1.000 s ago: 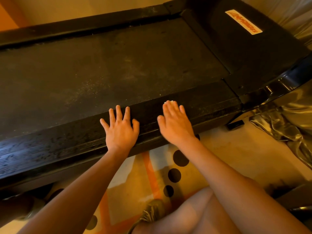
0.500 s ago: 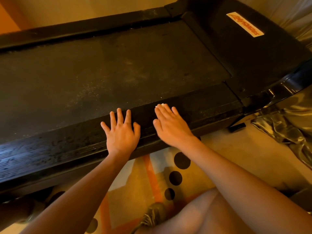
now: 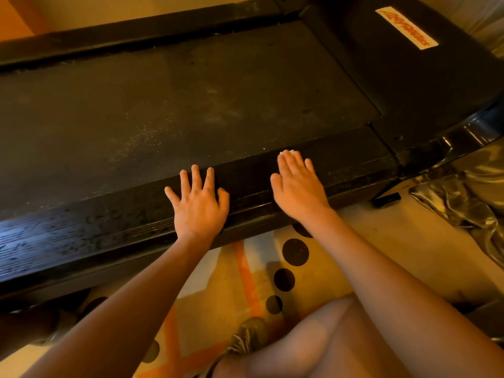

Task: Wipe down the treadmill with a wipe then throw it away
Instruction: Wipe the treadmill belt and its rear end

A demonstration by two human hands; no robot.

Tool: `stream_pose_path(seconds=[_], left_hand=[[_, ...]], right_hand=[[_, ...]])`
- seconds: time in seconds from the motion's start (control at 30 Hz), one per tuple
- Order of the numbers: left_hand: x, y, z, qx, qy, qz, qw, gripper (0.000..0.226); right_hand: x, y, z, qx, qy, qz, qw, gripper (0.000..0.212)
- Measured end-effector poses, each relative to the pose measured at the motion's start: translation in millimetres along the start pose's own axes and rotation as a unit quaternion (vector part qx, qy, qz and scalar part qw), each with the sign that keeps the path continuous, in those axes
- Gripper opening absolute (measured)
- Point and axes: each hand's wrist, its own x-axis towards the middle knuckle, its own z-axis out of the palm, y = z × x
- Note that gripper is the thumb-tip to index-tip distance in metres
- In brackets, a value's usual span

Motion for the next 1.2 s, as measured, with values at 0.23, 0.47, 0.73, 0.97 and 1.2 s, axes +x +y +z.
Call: stream_pose_path(seconds=[0.23,0.47,0.73,0.97,1.2], left_hand=[[0,1,0,-0.001,0.002,-0.003,1.0,0.062],[0,1,-2,-0.004,0.0,-0.003,1.0,0.063],[0,0,-1,-0.005,-0.002,-0.001,1.0,0.063],[0,-1,-1,-0.002,0.001,-0.003,1.0,0.063],[0,0,-1,-0.007,0.0,-0.001,1.0,0.064]], right_hand=[[-39,-9,10,-0.002,-0.021,-0.097,0.995,0.06],[-46,-21,10,0.001,-0.022,-0.069,0.997,0.061],[-38,13,1,-0.034,-0.007,-0.017,0.999,0.061],[-70,-1,21,-0.031,-0.008,-0.084,0.996,0.065],[-71,-11,30,-0.02,0.009,-0.049,0.999,0.075]])
